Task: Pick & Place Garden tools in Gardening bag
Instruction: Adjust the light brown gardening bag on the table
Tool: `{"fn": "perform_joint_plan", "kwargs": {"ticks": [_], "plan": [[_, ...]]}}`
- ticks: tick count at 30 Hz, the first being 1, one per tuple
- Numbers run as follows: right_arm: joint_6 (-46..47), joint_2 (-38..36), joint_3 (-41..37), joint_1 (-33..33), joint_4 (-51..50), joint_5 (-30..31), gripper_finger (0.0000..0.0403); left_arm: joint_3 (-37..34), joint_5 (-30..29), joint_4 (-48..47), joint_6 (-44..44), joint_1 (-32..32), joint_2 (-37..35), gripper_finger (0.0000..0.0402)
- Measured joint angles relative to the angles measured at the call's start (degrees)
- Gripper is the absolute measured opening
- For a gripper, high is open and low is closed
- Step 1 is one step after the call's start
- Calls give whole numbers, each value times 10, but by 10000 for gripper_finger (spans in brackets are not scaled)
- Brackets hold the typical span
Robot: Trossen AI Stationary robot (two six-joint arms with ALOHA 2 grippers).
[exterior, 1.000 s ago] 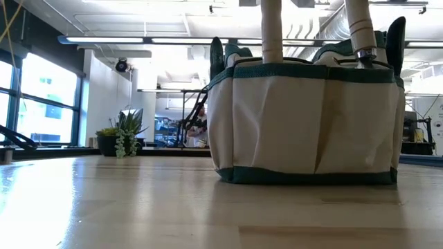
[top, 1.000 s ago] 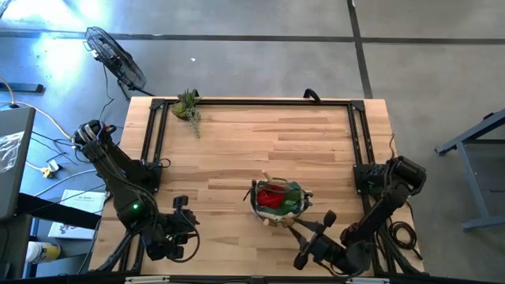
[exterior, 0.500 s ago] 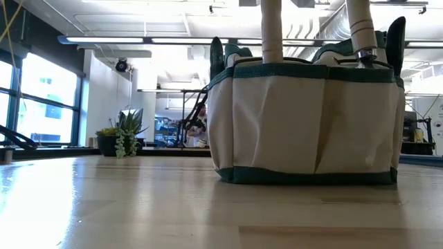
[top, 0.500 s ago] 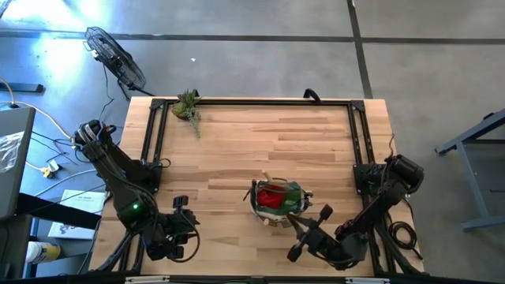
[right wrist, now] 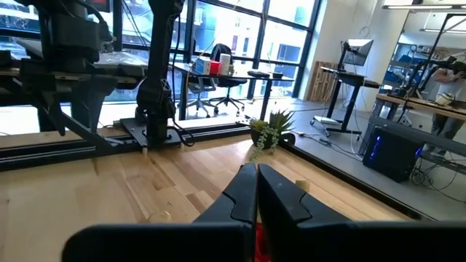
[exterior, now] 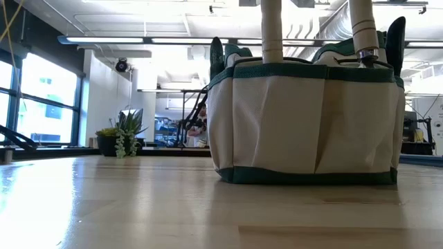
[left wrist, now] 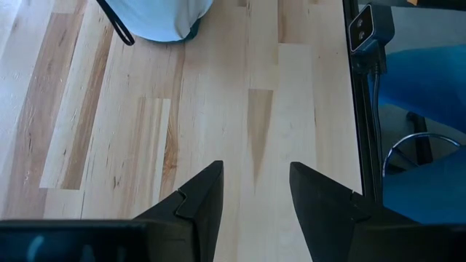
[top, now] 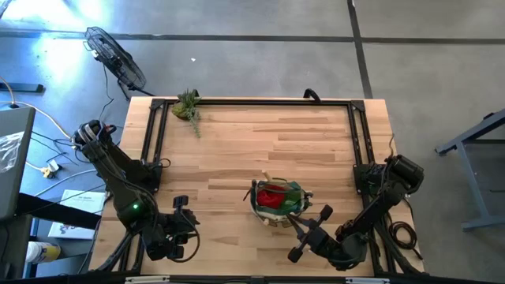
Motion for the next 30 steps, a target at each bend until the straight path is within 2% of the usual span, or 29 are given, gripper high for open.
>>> {"fn": "perform_joint_plan", "kwargs": {"ticks": [13, 30], "plan": [[55, 0, 0, 0, -24, 0, 3, 0, 0, 0, 0, 0, 0, 152], [207, 1, 0, -7, -175, -1, 3, 0, 1, 0, 0, 0, 0, 152]]}}
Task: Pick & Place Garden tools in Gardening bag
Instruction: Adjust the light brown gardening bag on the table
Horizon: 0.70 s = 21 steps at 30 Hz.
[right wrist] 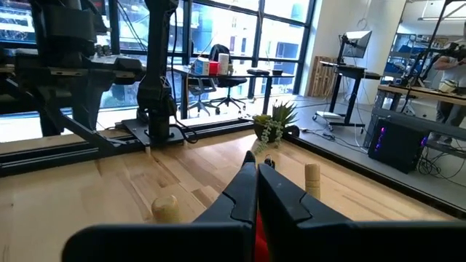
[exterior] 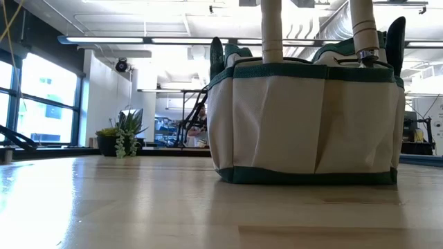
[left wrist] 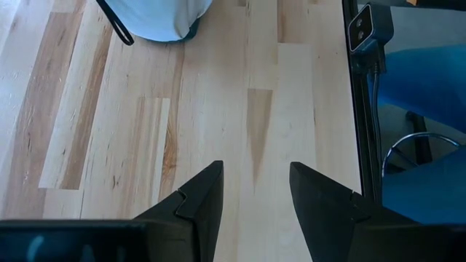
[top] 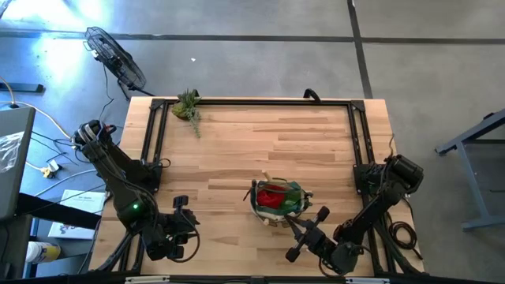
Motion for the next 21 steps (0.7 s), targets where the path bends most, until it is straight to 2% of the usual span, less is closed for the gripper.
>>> {"fn": "perform_joint_plan", "kwargs": {"ticks": [12, 16, 21], "plan": [[136, 0, 0, -2, -115, -5, 3, 0, 1, 0, 0, 0, 0, 152], [218, 0, 0, -4, -185, -40, 3, 0, 1, 0, 0, 0, 0, 152], [370, 0, 0, -20, -311, -125, 3, 0, 1, 0, 0, 0, 0, 152]]}}
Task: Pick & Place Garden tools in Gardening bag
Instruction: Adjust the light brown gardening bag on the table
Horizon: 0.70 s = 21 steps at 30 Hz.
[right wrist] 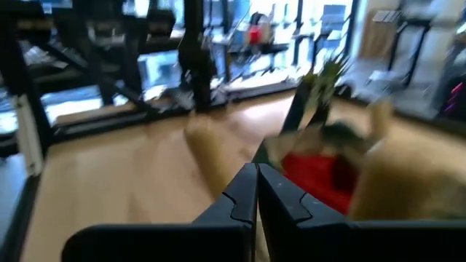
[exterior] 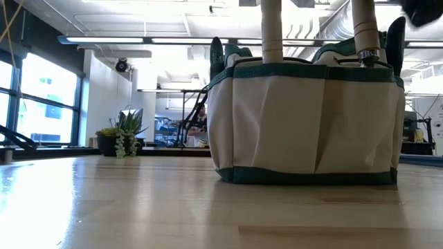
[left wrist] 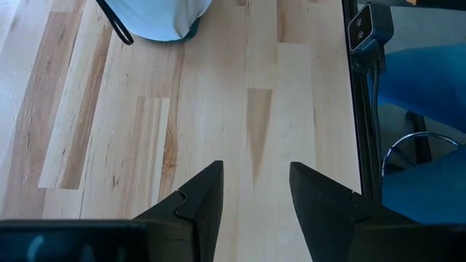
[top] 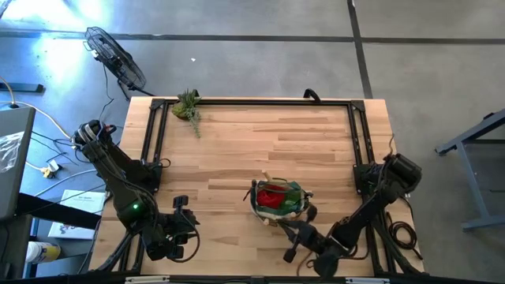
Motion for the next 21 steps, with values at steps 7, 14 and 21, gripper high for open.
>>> {"fn": "perform_joint_plan", "kwargs": {"ticks": [7, 14, 21], "plan": [[-30, 0, -1, -8, 60, -86, 3, 0, -2, 0, 0, 0, 0, 152], [-298, 0, 0, 16, 317, -72, 3, 0, -2, 0, 0, 0, 0, 152], [-467, -1, 0, 39, 407, 124, 3, 0, -2, 0, 0, 0, 0, 152]]}}
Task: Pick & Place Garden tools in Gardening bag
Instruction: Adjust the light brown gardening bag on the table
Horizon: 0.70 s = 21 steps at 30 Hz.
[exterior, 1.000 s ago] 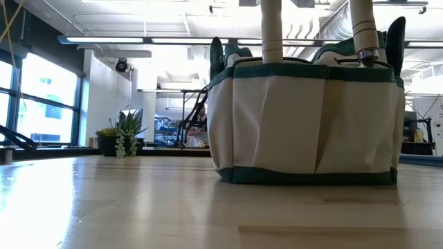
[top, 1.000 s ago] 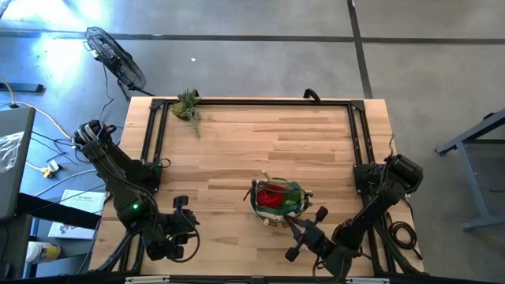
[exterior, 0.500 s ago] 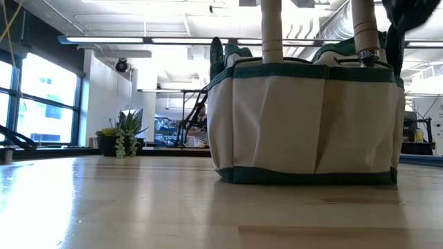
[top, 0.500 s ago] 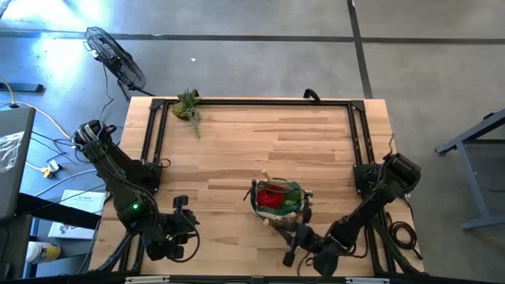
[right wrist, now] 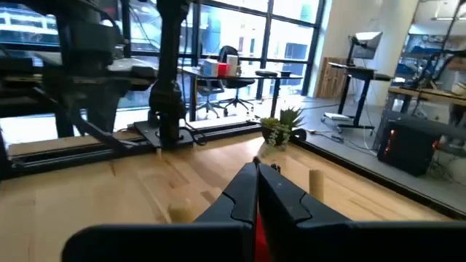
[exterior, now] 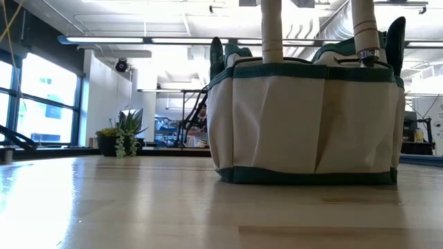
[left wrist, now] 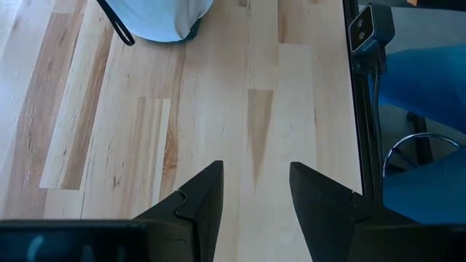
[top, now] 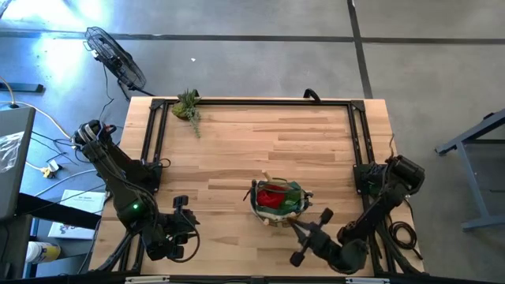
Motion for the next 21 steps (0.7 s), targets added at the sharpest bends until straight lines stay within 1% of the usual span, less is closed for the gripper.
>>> {"fn": "perform_joint_plan", "kwargs": {"ticks": [3, 11, 21], "plan": [[-5, 0, 0, -7, 29, 1, 3, 0, 0, 0, 0, 0, 0, 152], [3, 0, 0, -42, 30, 2, 3, 0, -4, 0, 0, 0, 0, 152], [11, 0, -7, -35, 39, 2, 3, 0, -3, 0, -2, 0, 0, 152]]}}
